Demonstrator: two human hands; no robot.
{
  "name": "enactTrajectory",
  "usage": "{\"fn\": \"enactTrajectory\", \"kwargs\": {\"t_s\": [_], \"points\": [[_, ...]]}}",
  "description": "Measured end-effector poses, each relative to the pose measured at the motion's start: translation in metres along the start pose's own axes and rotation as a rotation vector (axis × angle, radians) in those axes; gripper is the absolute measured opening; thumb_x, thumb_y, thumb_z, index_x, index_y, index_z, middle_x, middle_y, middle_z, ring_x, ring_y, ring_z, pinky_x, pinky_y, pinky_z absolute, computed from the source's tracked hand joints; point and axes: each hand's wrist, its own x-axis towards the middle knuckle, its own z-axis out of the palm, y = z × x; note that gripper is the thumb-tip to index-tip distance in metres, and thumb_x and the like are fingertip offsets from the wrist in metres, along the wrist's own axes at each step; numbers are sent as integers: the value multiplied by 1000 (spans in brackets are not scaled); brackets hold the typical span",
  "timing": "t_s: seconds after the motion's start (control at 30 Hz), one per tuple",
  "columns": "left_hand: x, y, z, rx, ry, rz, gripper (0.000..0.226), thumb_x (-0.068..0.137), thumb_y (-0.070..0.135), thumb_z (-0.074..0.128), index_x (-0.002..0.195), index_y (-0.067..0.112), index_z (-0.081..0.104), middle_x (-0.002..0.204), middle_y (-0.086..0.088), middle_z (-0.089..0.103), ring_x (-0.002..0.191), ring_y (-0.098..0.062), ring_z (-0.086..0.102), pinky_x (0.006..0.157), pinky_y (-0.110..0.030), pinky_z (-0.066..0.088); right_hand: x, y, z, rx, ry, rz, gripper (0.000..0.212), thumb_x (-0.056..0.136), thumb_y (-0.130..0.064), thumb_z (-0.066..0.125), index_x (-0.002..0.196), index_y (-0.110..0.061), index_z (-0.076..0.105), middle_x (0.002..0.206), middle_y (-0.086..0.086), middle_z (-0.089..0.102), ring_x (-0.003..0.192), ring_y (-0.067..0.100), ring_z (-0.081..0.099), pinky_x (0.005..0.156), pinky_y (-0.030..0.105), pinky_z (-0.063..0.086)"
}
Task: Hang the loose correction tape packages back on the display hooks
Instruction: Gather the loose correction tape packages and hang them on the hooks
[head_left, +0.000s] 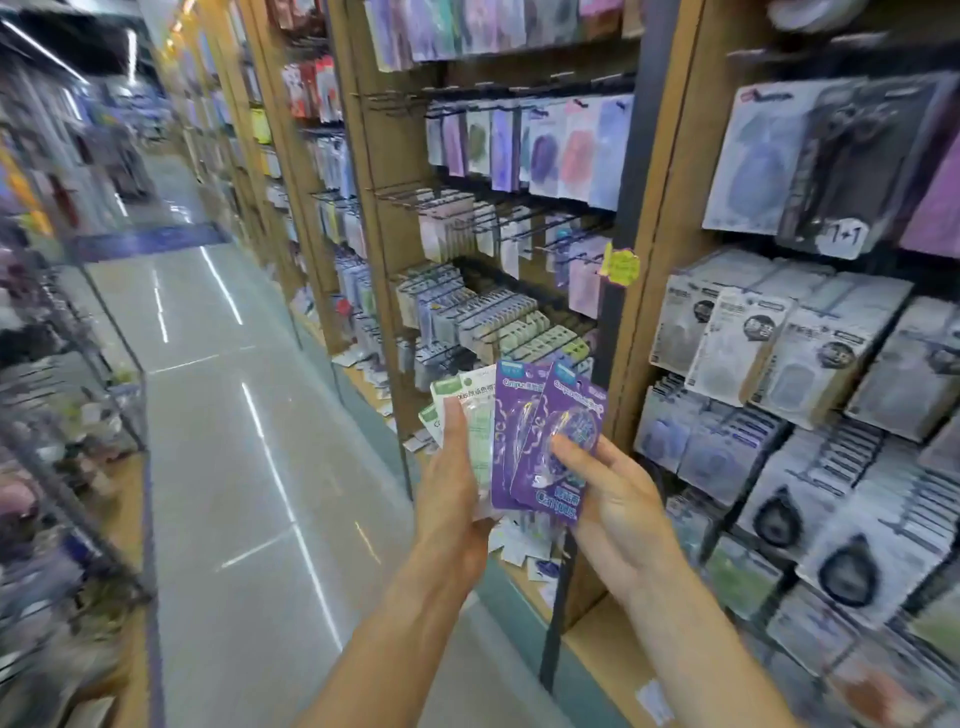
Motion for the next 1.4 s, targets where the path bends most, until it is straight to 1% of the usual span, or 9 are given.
{"fn": "enactTrajectory", "kwargs": {"t_s": [0.23,0.37,0.47,0.63,0.87,1.07,1.23,1.33,1.4], "points": [[2,29,-47,-64,15,87,71,85,68,58,141,24,60,128,-9,75,119,-32,71,110,-55,50,26,29,39,6,-144,90,51,85,-12,71,135,-7,62,128,18,70,118,37,68,105,55,51],[11,31,-62,9,10,120,67,81,49,79,139,25,58,125,-5,76,114,-27,74,93,-46,62,42,37,46,-21,-162,99,51,84,-13,72,134,-8,62,127,16,71,117,35,68,104,52,53],[30,32,-72,68,9,142,62,72,32,83,130,23,64,118,-6,79,108,-29,76,89,-45,64,60,46,50,-39,-163,122,48,84,-12,72,131,-5,65,123,17,73,114,35,70,98,48,57],[77,46,-104,68,27,134,54,67,26,85,118,24,69,110,-5,81,97,-26,79,74,-36,66,108,76,74,-96,-142,160,50,80,-12,75,128,-1,66,121,20,73,113,37,69,103,52,53],[172,94,-196,32,73,70,47,79,22,79,125,20,69,117,-8,79,104,-29,77,77,-38,66,203,155,154,-133,-129,193,44,84,-9,73,127,0,67,120,21,73,116,39,68,103,51,54],[283,148,-254,19,2,-13,40,91,11,75,129,16,68,118,-8,79,99,-24,78,69,-33,64,281,192,221,-84,7,151,33,93,-6,67,125,0,67,117,20,75,103,33,74,87,42,63],[364,153,-238,100,-224,-151,51,86,13,79,136,12,67,127,-12,75,112,-29,74,82,-38,63,309,178,217,-80,237,30,32,95,-11,67,126,-6,67,119,17,75,109,36,72,98,54,56],[401,145,-216,117,-344,-251,69,72,21,92,136,10,68,126,-11,75,114,-29,74,82,-37,64,312,158,195,-68,434,-76,22,94,-10,67,116,-9,69,106,13,79,99,34,75,95,52,55],[422,137,-199,131,-428,-289,68,70,17,92,133,10,69,125,-10,76,113,-29,74,88,-42,64,311,146,177,-64,560,-171,31,86,-16,75,116,-10,71,103,11,79,95,29,75,97,52,54]]}}
